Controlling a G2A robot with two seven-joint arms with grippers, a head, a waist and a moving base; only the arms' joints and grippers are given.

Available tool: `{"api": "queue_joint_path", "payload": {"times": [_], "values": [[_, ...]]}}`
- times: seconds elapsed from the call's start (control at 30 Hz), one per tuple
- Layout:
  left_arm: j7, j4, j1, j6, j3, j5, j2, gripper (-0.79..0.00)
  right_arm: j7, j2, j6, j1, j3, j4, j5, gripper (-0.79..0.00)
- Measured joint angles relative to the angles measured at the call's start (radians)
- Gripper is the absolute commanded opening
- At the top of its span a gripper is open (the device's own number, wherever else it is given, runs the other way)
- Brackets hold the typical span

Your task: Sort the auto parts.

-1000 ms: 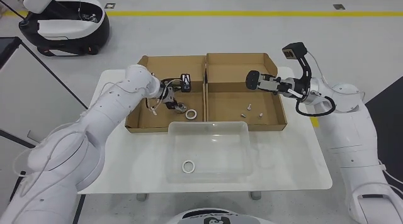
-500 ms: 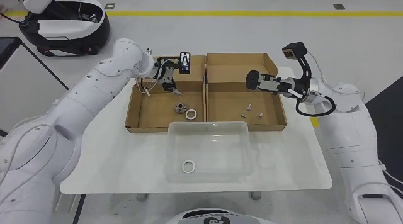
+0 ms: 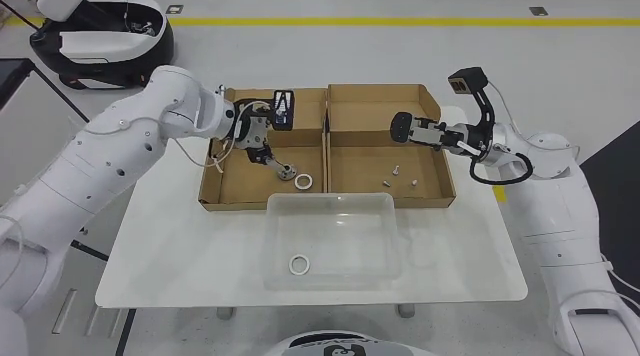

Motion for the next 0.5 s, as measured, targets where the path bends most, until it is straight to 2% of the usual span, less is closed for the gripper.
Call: {"api": "queue_joint_path", "payload": {"times": [0.33,0.43,0.5], "values": [[0.0,-0.011,0.003,0.003,0.001,0.008,-0.001,0.0,0.0,0.0,0.0,0.0,0.0,0.0,0.0,0.0],[-0.077,-0.057,0.004,0.0,0.023,0.005,-0.003,0.0,0.0,0.0,0.0,0.0,0.0,0.0,0.0,0.0],[-0.181,-0.086,-0.012,0.0,0.048,-0.069,-0.006,0.0,0.0,0.0,0.0,0.0,0.0,0.0,0.0,0.0]]}}
